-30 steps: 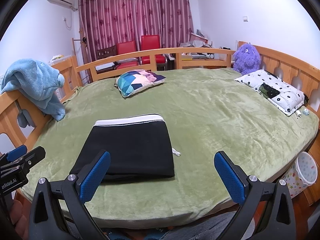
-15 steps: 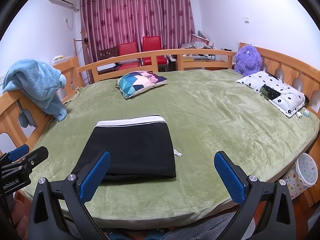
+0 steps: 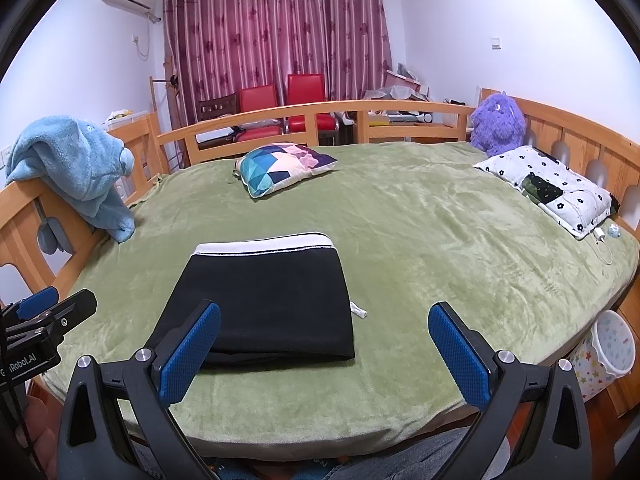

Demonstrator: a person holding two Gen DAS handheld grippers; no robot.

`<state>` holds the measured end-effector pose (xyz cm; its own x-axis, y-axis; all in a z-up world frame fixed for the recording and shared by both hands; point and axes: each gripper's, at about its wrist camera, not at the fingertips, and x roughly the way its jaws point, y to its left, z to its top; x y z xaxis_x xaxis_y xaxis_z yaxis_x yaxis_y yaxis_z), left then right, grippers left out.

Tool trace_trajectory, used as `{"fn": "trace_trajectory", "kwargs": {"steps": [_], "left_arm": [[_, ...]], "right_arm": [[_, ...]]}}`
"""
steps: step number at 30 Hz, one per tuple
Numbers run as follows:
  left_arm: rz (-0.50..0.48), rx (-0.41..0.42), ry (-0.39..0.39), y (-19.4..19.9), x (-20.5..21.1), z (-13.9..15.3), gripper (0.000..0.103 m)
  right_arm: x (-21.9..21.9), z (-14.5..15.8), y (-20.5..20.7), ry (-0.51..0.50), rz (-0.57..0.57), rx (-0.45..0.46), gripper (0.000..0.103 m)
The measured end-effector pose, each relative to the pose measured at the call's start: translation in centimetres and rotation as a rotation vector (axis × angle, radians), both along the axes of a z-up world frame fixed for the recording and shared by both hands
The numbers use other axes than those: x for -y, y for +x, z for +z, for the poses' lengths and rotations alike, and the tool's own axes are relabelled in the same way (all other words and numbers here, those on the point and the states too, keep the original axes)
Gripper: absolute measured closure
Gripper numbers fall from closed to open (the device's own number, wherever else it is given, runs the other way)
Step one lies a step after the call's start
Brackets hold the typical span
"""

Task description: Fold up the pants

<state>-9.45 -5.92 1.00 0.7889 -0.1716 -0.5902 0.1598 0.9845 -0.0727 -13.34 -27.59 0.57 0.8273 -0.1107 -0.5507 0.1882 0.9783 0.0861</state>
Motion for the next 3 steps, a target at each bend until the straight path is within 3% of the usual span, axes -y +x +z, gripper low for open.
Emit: {"fn": "trace_trajectory", "kwargs": {"steps": [3], "left_arm": [[0.007,0.003,0.001,0.03,0.29,0.06,0.01]], "right_arm": [[-0.01,0.03,0.02,0.0,0.001,0.0,0.001]]}}
